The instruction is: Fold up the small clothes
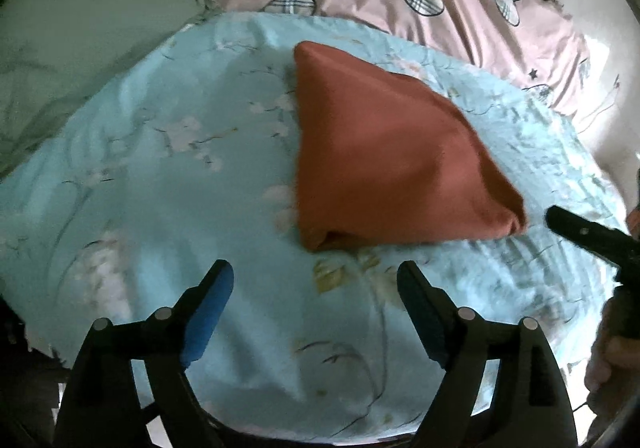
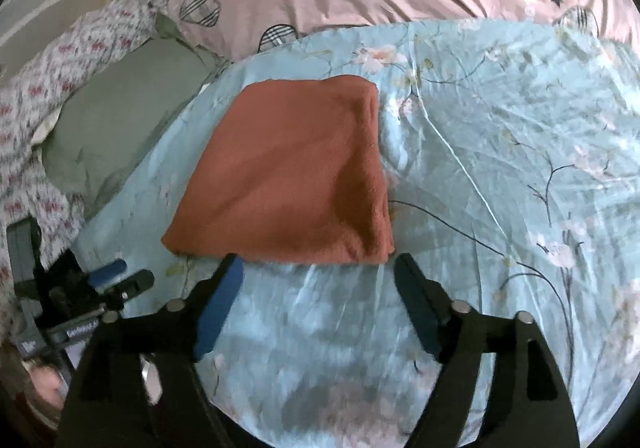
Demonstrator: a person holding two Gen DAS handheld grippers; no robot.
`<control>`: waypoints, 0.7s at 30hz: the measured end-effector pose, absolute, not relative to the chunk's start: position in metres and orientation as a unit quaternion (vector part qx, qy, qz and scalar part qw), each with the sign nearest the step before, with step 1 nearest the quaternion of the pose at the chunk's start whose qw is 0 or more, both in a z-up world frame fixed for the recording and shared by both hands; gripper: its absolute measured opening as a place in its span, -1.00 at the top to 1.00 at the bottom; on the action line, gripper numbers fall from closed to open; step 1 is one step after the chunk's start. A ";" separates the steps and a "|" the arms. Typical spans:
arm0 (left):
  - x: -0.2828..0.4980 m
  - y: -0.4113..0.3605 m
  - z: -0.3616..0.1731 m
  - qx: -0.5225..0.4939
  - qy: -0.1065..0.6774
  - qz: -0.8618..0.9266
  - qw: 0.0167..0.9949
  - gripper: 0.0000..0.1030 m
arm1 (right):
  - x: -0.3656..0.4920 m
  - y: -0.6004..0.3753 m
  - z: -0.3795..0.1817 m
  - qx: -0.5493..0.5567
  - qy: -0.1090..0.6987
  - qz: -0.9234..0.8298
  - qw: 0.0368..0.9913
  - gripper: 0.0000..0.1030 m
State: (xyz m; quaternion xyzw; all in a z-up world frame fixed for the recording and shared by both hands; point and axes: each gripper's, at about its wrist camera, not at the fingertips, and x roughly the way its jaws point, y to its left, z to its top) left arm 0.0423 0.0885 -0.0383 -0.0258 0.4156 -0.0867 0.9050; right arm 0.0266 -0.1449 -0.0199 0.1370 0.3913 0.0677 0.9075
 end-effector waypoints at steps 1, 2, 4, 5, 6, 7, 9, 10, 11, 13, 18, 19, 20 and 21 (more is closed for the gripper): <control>0.038 0.089 -0.039 -0.020 0.414 -0.080 0.907 -0.66 | 0.023 -0.142 -0.019 0.132 0.390 0.070 0.909 -0.64; 0.035 0.090 -0.040 -0.014 0.413 -0.073 0.908 -0.67 | 0.019 -0.140 -0.019 0.126 0.389 0.073 0.910 -0.65; 0.028 0.091 -0.041 0.002 0.414 -0.064 0.908 -0.67 | 0.012 -0.139 -0.018 0.124 0.388 0.075 0.910 -0.65; 0.025 0.092 -0.042 0.010 0.415 -0.060 0.908 -0.68 | 0.009 -0.138 -0.017 0.120 0.387 0.074 0.911 -0.66; 0.021 0.091 -0.043 0.022 0.417 -0.054 0.907 -0.70 | 0.007 -0.138 -0.017 0.117 0.385 0.073 0.912 -0.68; 0.020 0.092 -0.044 0.028 0.419 -0.051 0.906 -0.70 | 0.005 -0.138 -0.016 0.111 0.385 0.070 0.914 -0.71; 0.015 0.093 -0.046 0.038 0.422 -0.046 0.904 -0.71 | 0.001 -0.138 -0.014 0.103 0.384 0.067 0.915 -0.73; 0.013 0.093 -0.047 0.041 0.425 -0.045 0.903 -0.71 | -0.001 -0.138 -0.014 0.100 0.383 0.067 0.916 -0.74; 0.012 0.093 -0.047 0.044 0.427 -0.044 0.902 -0.71 | -0.003 -0.137 -0.013 0.099 0.384 0.069 0.916 -0.76; 0.011 0.094 -0.046 0.045 0.430 -0.043 0.901 -0.72 | -0.006 -0.137 -0.011 0.097 0.384 0.073 0.915 -0.78; 0.013 0.093 -0.037 0.046 0.425 -0.044 0.903 -0.72 | -0.009 -0.132 -0.006 0.090 0.381 0.080 0.917 -0.84; 0.014 0.092 -0.034 0.048 0.424 -0.046 0.903 -0.72 | -0.009 -0.131 -0.005 0.089 0.380 0.081 0.917 -0.86; 0.015 0.091 -0.032 0.051 0.423 -0.047 0.904 -0.74 | -0.009 -0.129 -0.004 0.088 0.380 0.085 0.917 -0.86; 0.016 0.090 -0.030 0.053 0.421 -0.048 0.904 -0.76 | -0.009 -0.128 -0.004 0.086 0.380 0.086 0.917 -0.86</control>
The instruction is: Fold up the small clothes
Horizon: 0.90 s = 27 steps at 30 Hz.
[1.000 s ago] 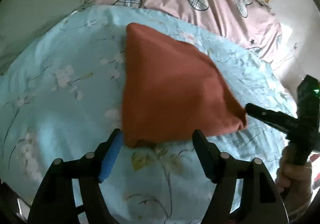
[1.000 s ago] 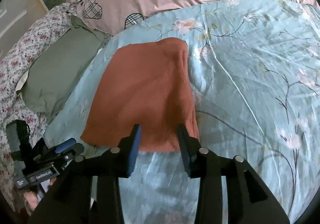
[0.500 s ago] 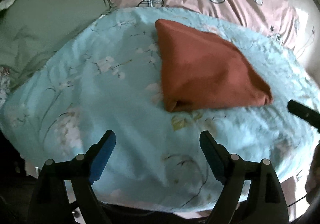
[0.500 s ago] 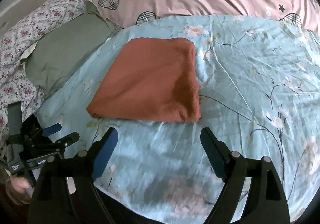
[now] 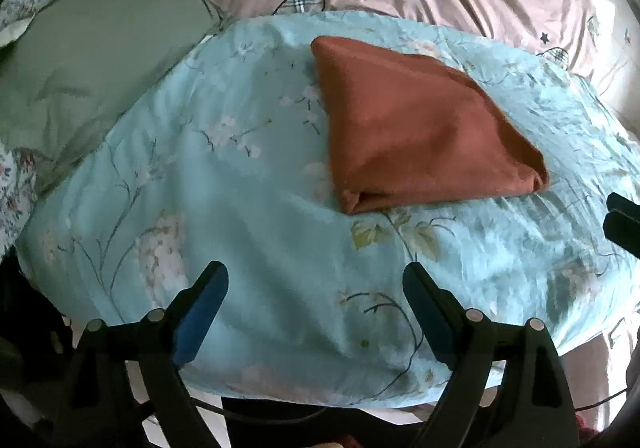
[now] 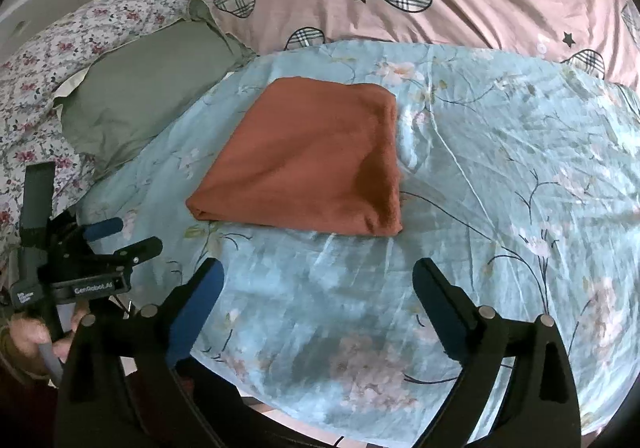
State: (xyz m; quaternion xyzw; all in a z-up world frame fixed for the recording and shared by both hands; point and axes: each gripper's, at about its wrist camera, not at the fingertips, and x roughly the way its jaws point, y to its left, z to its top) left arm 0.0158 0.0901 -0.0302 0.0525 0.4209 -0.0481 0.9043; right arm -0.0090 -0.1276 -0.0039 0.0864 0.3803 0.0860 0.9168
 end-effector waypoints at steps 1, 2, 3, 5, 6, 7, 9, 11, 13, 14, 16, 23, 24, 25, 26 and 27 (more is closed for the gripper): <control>0.016 0.089 -0.028 0.054 0.419 -0.049 0.905 -0.77 | -0.009 -0.127 -0.003 0.085 0.380 0.087 0.917 -0.86; 0.018 0.089 -0.027 0.056 0.417 -0.049 0.906 -0.79 | -0.008 -0.126 -0.003 0.083 0.380 0.088 0.917 -0.87; 0.018 0.089 -0.025 0.056 0.413 -0.047 0.908 -0.80 | -0.008 -0.125 -0.002 0.082 0.380 0.088 0.917 -0.87; 0.020 0.089 -0.023 0.055 0.411 -0.045 0.909 -0.81 | -0.006 -0.125 -0.002 0.083 0.381 0.090 0.916 -0.87; 0.020 0.090 -0.022 0.052 0.409 -0.044 0.910 -0.81 | -0.006 -0.125 -0.001 0.084 0.381 0.093 0.916 -0.88; 0.021 0.092 -0.021 0.048 0.408 -0.042 0.911 -0.81 | -0.005 -0.125 -0.001 0.084 0.380 0.096 0.916 -0.88; 0.021 0.097 -0.019 0.042 0.406 -0.038 0.912 -0.81 | -0.003 -0.124 -0.002 0.081 0.380 0.102 0.916 -0.89; 0.019 0.100 -0.017 0.043 0.405 -0.035 0.913 -0.82 | 0.001 -0.121 -0.004 0.079 0.382 0.109 0.914 -0.90; 0.017 0.103 -0.017 0.048 0.403 -0.027 0.913 -0.83 | 0.005 -0.119 -0.006 0.078 0.388 0.115 0.911 -0.90; 0.017 0.105 -0.017 0.050 0.403 -0.024 0.913 -0.83 | 0.009 -0.119 -0.007 0.076 0.392 0.116 0.909 -0.90; 0.017 0.108 -0.016 0.049 0.404 -0.019 0.913 -0.84 | 0.014 -0.118 -0.008 0.070 0.397 0.116 0.908 -0.90; 0.029 0.103 -0.013 0.048 0.409 -0.020 0.911 -0.86 | 0.036 -0.122 0.000 0.066 0.400 0.105 0.908 -0.90; 0.032 0.099 -0.012 0.051 0.408 -0.023 0.911 -0.86 | 0.041 -0.124 0.002 0.068 0.401 0.103 0.908 -0.91; 0.036 0.095 -0.010 0.055 0.409 -0.025 0.911 -0.86 | 0.045 -0.126 0.003 0.070 0.402 0.102 0.907 -0.91; 0.040 0.092 -0.009 0.060 0.409 -0.027 0.910 -0.86 | 0.049 -0.127 0.004 0.073 0.403 0.100 0.907 -0.91; 0.045 0.088 -0.007 0.065 0.409 -0.029 0.910 -0.86 | 0.053 -0.129 0.004 0.077 0.403 0.098 0.907 -0.91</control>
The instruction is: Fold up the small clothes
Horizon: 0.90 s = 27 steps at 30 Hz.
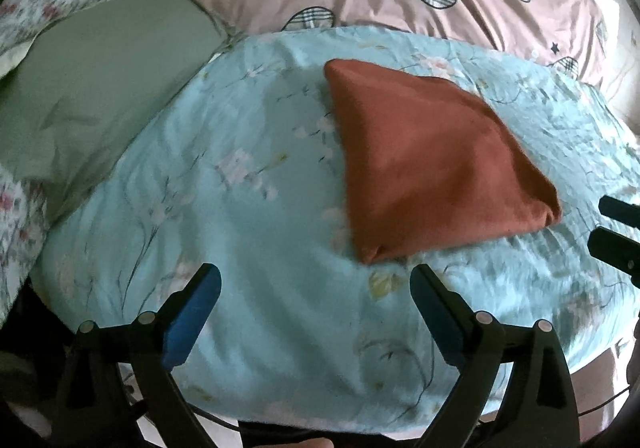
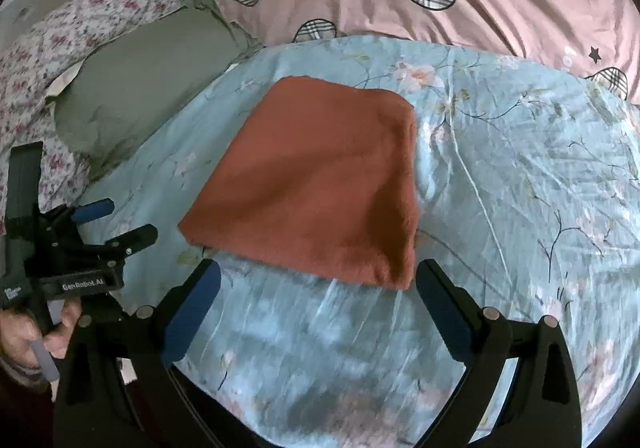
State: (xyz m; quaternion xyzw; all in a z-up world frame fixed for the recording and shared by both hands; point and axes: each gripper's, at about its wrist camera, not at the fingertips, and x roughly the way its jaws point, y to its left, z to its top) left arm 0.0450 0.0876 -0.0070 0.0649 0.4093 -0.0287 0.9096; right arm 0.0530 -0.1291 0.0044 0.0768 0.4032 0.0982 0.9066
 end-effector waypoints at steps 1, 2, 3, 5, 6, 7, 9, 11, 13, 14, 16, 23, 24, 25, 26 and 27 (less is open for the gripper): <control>0.050 0.083 -0.006 0.071 0.411 -0.030 0.908 -0.86 | 0.057 -0.130 0.005 0.080 0.404 0.096 0.906 -0.91; 0.056 0.079 -0.004 0.075 0.413 -0.029 0.907 -0.86 | 0.060 -0.132 0.004 0.082 0.406 0.094 0.906 -0.91; 0.059 0.076 -0.003 0.077 0.413 -0.029 0.907 -0.86 | 0.062 -0.132 0.004 0.084 0.407 0.092 0.905 -0.91; 0.067 0.070 -0.001 0.079 0.415 -0.029 0.906 -0.87 | 0.067 -0.134 0.002 0.090 0.410 0.091 0.903 -0.91; 0.070 0.067 0.000 0.078 0.417 -0.029 0.905 -0.86 | 0.069 -0.134 0.001 0.092 0.411 0.092 0.902 -0.91; 0.073 0.064 0.000 0.077 0.418 -0.029 0.905 -0.87 | 0.071 -0.134 0.000 0.094 0.412 0.093 0.901 -0.91; 0.079 0.060 0.000 0.077 0.421 -0.029 0.903 -0.87 | 0.075 -0.134 -0.003 0.094 0.416 0.094 0.900 -0.91; 0.081 0.055 -0.001 0.080 0.421 -0.029 0.903 -0.87 | 0.076 -0.134 -0.006 0.095 0.418 0.095 0.898 -0.91; 0.083 0.051 -0.001 0.085 0.419 -0.029 0.904 -0.87 | 0.079 -0.134 -0.010 0.098 0.422 0.096 0.896 -0.91; 0.083 0.050 -0.001 0.089 0.418 -0.028 0.904 -0.88 | 0.080 -0.134 -0.012 0.098 0.423 0.097 0.896 -0.91; 0.087 0.051 -0.001 0.089 0.417 -0.024 0.904 -0.88 | 0.081 -0.134 -0.015 0.100 0.425 0.097 0.894 -0.91; 0.090 0.054 -0.003 0.090 0.417 -0.015 0.904 -0.90 | 0.084 -0.137 -0.020 0.105 0.430 0.097 0.891 -0.92; 0.090 0.053 -0.003 0.093 0.417 -0.012 0.904 -0.90 | 0.084 -0.137 -0.020 0.104 0.431 0.096 0.891 -0.92; 0.091 0.053 -0.004 0.095 0.417 -0.010 0.904 -0.90 | 0.084 -0.138 -0.020 0.102 0.431 0.096 0.891 -0.92; 0.091 0.052 -0.004 0.096 0.417 -0.010 0.904 -0.90 | 0.084 -0.138 -0.020 0.099 0.432 0.095 0.892 -0.92; 0.092 0.052 -0.005 0.096 0.418 -0.011 0.903 -0.90 | 0.084 -0.138 -0.020 0.095 0.432 0.093 0.892 -0.92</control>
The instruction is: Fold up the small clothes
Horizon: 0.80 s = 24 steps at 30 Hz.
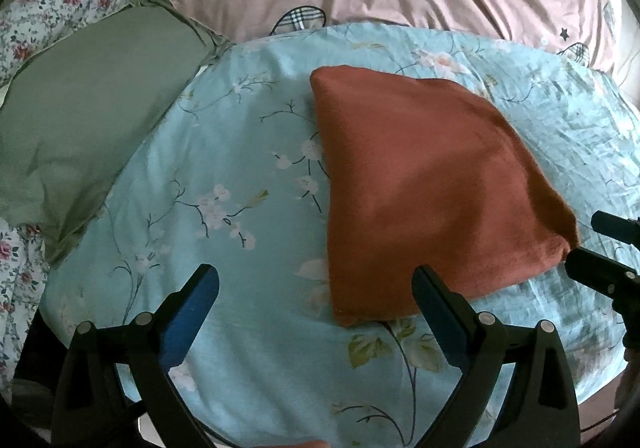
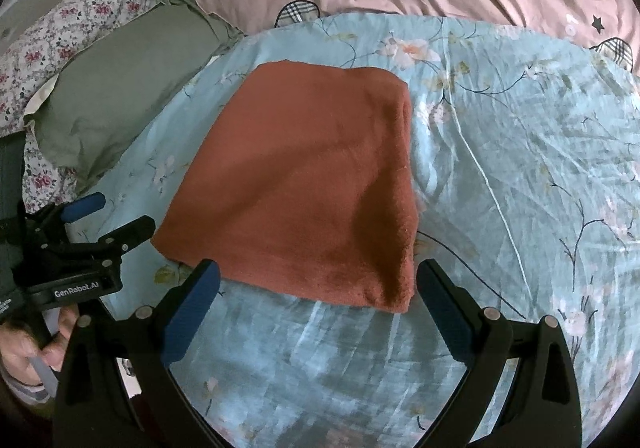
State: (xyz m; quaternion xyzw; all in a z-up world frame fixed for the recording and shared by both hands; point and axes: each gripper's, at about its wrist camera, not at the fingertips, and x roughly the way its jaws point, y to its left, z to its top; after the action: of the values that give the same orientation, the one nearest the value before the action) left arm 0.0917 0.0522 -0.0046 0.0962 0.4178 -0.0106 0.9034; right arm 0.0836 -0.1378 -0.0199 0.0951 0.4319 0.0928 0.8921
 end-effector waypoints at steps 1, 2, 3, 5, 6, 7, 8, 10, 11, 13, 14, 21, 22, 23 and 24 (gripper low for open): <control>0.091 0.052 -0.005 0.097 0.418 -0.011 0.903 -0.90 | 0.083 -0.138 -0.020 0.094 0.432 0.092 0.892 -0.92; 0.091 0.051 -0.005 0.098 0.418 -0.011 0.903 -0.90 | 0.083 -0.138 -0.020 0.095 0.431 0.092 0.892 -0.92; 0.091 0.051 -0.005 0.099 0.418 -0.011 0.903 -0.90 | 0.083 -0.139 -0.019 0.096 0.431 0.093 0.892 -0.92; 0.089 0.050 -0.005 0.101 0.417 -0.011 0.903 -0.90 | 0.083 -0.140 -0.019 0.097 0.431 0.094 0.892 -0.92; 0.089 0.050 -0.005 0.102 0.418 -0.011 0.903 -0.90 | 0.083 -0.140 -0.019 0.097 0.431 0.093 0.892 -0.92; 0.090 0.050 -0.005 0.103 0.418 -0.011 0.903 -0.90 | 0.083 -0.140 -0.019 0.096 0.431 0.094 0.892 -0.92; 0.090 0.050 -0.005 0.103 0.417 -0.011 0.903 -0.90 | 0.083 -0.140 -0.019 0.095 0.431 0.093 0.892 -0.92; 0.089 0.050 -0.006 0.105 0.417 -0.008 0.903 -0.90 | 0.082 -0.140 -0.019 0.095 0.431 0.093 0.893 -0.92; 0.089 0.050 -0.005 0.105 0.416 -0.008 0.903 -0.90 | 0.083 -0.140 -0.019 0.095 0.431 0.093 0.892 -0.93; 0.088 0.050 -0.005 0.106 0.415 -0.007 0.903 -0.90 | 0.083 -0.140 -0.019 0.095 0.431 0.093 0.892 -0.93; 0.088 0.050 -0.005 0.106 0.414 -0.007 0.904 -0.90 | 0.083 -0.140 -0.019 0.095 0.431 0.093 0.893 -0.93; 0.086 0.051 -0.004 0.110 0.409 -0.011 0.906 -0.90 | 0.081 -0.140 -0.018 0.094 0.430 0.094 0.893 -0.93; 0.085 0.052 -0.004 0.109 0.408 -0.012 0.906 -0.90 | 0.081 -0.140 -0.018 0.094 0.430 0.095 0.893 -0.93; 0.084 0.052 -0.003 0.109 0.408 -0.013 0.906 -0.90 | 0.081 -0.140 -0.018 0.093 0.429 0.095 0.893 -0.93; 0.083 0.052 -0.003 0.108 0.407 -0.015 0.907 -0.90 | 0.080 -0.139 -0.017 0.093 0.429 0.095 0.894 -0.93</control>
State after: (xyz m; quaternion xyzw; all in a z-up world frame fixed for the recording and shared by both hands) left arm 0.0835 0.0516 -0.0029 0.1078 0.4073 -0.0145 0.9068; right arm 0.0802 -0.1395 -0.0170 0.0928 0.4286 0.0948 0.8937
